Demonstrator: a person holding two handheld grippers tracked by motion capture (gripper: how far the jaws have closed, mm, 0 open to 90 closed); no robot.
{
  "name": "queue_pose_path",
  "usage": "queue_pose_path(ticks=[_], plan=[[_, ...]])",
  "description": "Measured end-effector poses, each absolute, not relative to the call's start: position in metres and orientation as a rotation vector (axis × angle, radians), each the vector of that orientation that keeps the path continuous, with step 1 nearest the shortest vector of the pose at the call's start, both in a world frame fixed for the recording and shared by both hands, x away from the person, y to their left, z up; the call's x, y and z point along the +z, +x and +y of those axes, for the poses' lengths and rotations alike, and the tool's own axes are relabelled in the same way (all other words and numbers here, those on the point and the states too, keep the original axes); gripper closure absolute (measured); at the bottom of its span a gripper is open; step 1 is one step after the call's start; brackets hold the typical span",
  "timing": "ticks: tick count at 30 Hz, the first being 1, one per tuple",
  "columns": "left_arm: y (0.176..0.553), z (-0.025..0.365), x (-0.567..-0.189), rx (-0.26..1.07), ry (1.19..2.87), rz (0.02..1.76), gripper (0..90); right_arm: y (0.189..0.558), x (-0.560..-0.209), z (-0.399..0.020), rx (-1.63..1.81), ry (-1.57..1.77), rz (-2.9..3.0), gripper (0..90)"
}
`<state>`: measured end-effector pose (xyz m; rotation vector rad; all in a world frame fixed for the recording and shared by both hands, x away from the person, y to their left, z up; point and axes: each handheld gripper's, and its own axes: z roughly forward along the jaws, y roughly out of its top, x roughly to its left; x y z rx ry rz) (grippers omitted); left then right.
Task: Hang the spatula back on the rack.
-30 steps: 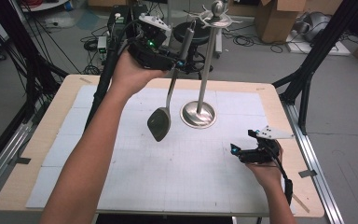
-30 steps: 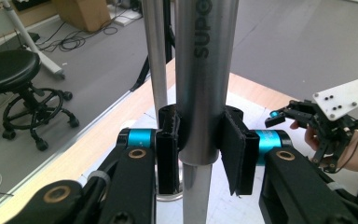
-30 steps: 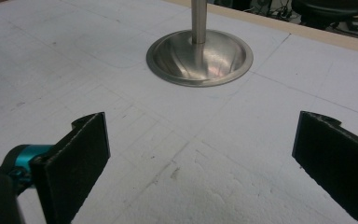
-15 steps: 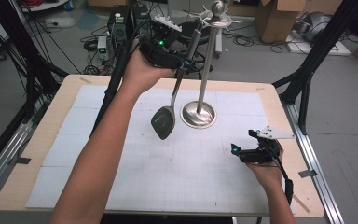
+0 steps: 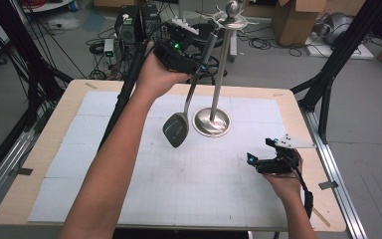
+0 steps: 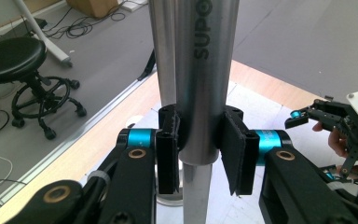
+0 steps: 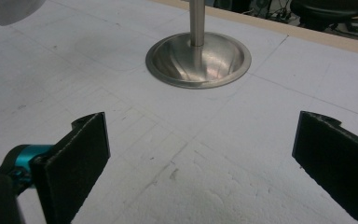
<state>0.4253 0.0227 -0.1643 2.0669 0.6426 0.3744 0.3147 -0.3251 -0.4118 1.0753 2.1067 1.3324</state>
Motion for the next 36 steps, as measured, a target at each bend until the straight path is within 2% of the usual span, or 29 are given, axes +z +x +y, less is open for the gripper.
queue_pose_path(ticks=[28,36], plan=[[0.437,0.016,-0.178,0.352,2.071,0.638,68.3,0.314,-0.413,-0.327,1.327,1.083,2.110,2.8],[0.438,0.013,-0.179,0.364,2.066,0.684,66.4,0.313,-0.412,-0.327,1.328,1.074,2.111,2.8]])
